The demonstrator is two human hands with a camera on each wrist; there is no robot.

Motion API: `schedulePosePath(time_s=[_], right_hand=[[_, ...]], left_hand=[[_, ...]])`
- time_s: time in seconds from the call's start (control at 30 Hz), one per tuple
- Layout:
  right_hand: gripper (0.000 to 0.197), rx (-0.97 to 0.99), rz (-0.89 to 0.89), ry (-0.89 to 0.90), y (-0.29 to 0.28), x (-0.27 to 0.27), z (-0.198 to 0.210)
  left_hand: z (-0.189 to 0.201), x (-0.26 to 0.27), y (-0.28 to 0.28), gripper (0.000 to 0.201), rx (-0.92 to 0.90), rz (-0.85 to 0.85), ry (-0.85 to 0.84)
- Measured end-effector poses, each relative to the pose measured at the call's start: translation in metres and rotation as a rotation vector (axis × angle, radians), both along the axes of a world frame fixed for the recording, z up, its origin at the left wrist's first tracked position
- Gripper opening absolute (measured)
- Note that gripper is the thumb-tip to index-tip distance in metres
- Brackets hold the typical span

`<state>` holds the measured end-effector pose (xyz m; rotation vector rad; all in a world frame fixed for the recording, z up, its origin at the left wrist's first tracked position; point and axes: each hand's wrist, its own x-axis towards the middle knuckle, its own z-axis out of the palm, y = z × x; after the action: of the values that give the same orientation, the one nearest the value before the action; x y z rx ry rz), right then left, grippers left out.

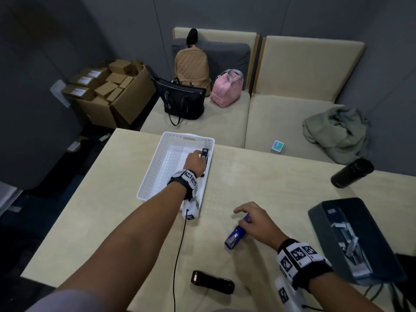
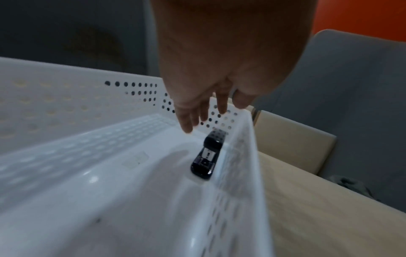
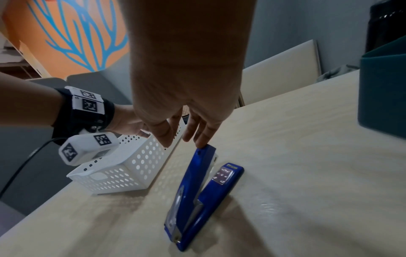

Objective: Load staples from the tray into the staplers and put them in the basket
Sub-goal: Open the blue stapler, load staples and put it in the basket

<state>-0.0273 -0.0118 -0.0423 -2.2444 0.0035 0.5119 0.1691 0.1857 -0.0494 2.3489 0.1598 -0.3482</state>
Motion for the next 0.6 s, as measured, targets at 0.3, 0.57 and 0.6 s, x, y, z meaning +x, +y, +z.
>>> schedulePosePath(time_s=[0.3,0.57,0.6], right_hand=[[0.038,0.011,-0.002,-0.007,-0.046,-0.038,0.002],[0.037,0.042,-0.099,0.159,-0.11,-0.084,-0.014],[0.036,0.021,-0.097,0.164,-0.118,-0.089,-0.016]], left_hand=[[0.032,-0.127,-0.079,0.025,0.125,-0.57,-0.195],[-0.016,-0.224,-0.127,0.038,0.663,-1.016,-0.092],[-0.019,-0.225,-0.129,0.037,0.692,-0.991,-0.109]])
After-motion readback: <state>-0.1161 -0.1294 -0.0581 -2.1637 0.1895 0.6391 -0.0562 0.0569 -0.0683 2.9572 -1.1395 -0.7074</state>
